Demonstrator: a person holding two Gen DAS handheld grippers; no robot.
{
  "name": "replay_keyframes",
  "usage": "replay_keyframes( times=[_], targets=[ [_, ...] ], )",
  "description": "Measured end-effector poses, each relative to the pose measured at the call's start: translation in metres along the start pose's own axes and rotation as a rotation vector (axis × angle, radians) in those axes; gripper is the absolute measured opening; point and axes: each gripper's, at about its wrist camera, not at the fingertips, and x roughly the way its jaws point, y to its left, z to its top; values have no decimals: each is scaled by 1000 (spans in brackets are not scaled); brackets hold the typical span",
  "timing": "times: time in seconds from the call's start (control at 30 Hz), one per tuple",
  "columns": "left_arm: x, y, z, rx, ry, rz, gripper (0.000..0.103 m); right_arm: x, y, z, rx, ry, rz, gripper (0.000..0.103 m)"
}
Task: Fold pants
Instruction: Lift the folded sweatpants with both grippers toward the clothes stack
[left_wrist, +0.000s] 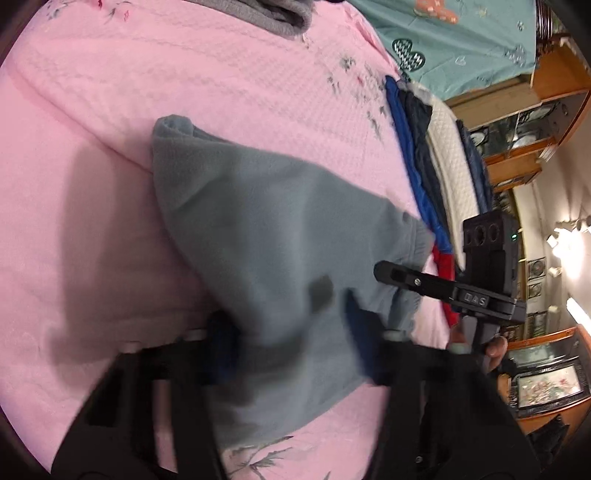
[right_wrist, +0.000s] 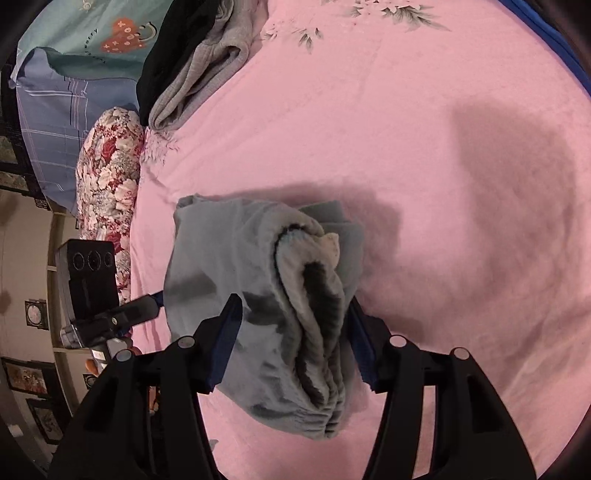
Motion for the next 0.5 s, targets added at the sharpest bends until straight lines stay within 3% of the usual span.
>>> replay_keyframes(
  times=[0.03,0.07,0.2,0.33,0.4,0.5],
  targets=[
    [-2,1,-2,-9,-11,15,26,0,2,1,-9,-13,-14,33],
    [-5,2,-4,-16,-19,10,26,1,3,-1,-25,-21,-57,24],
    [-25,-10,-14,4,-89,-18,23,-11,7,-15,-21,-61,-52,18],
    [-50,-29,-14,30,-129,-16,23,-29,35,-31,-114,-126,-79,18],
    [-65,-37,-2,42,-153,-7,23,-35,51,-31,-150,-141,-82,18],
    [-99,-48,40,61,-204,15,23,-49,83,-10,-218,-161,-81,18]
  ],
)
